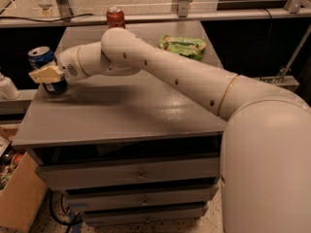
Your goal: Pick pepsi can
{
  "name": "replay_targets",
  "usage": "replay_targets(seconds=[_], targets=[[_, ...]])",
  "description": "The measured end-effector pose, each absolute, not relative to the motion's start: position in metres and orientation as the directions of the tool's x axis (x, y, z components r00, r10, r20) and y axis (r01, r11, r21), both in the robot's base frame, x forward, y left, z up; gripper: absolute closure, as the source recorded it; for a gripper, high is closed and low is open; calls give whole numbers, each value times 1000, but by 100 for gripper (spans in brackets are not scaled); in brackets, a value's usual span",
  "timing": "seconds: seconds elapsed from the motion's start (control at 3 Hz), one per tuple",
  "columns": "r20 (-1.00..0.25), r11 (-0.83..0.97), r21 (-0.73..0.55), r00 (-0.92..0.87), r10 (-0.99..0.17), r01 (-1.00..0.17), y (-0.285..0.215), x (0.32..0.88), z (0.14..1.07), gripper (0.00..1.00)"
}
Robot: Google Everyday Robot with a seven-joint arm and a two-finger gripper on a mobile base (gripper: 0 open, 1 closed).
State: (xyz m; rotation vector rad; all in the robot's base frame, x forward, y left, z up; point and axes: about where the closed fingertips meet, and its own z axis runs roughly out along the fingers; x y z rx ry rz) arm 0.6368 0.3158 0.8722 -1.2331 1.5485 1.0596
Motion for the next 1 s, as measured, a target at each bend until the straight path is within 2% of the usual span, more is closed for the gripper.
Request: replay_targets(seconds=[0.33, 0.67, 1.0], targets=[[-960, 175, 132, -170, -223, -976, 294, 620, 890, 88], [-965, 212, 137, -178, -190, -968, 261, 598, 920, 100], [-970, 294, 138, -189, -154, -946, 212, 577, 948, 100]])
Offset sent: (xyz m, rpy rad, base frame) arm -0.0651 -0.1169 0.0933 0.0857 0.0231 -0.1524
